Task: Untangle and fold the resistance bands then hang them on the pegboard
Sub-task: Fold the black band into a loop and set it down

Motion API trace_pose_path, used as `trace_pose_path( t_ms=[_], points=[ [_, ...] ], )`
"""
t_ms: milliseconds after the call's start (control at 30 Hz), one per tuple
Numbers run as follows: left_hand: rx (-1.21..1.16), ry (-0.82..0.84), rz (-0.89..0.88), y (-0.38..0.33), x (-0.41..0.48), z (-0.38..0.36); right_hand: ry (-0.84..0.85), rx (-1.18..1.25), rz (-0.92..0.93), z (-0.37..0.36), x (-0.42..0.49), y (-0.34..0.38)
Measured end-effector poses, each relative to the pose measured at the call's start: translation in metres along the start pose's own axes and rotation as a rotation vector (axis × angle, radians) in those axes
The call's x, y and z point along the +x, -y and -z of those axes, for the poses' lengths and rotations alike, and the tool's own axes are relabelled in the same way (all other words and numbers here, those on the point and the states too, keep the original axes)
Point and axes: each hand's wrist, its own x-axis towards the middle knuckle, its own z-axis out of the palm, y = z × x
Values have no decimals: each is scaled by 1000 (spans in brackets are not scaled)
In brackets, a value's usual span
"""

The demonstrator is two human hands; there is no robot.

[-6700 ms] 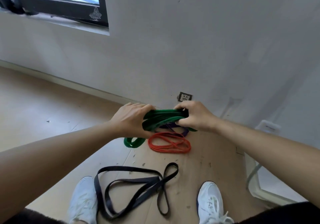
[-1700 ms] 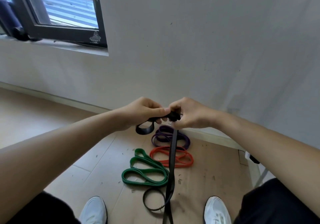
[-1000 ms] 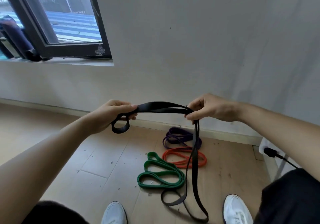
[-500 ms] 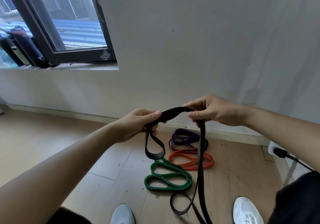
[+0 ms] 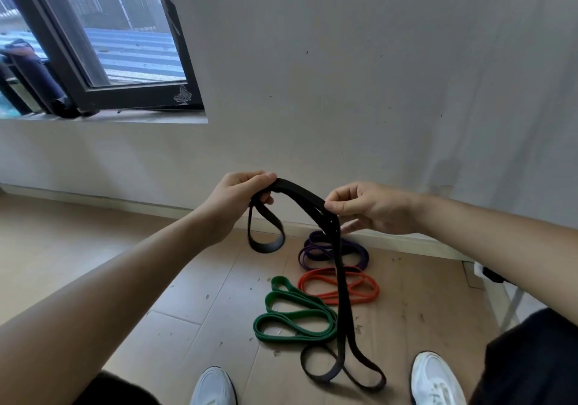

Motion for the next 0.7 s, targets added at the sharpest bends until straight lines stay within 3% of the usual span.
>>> trace_pose_path(
  t_ms=[67,167,300,400,500,700],
  points=[
    [-44,-24,-1,0,0,1,-35,52,14,-2,4,0],
    [-113,-47,-15,-3,0,1,40,39,17,-4,4,2],
    [-231,-49,-62,-10,0,-1,46,-329,43,-13,4,-2],
    [-329,-88,-63,-11,1,10,-23,-453,58,-10,6,-6],
    [-244,12,13,5,-1,34,-103,-430,66,2,0,-2],
    [152,318,168,27,-11,52,-217,-436,171,5,-15,16]
  ],
)
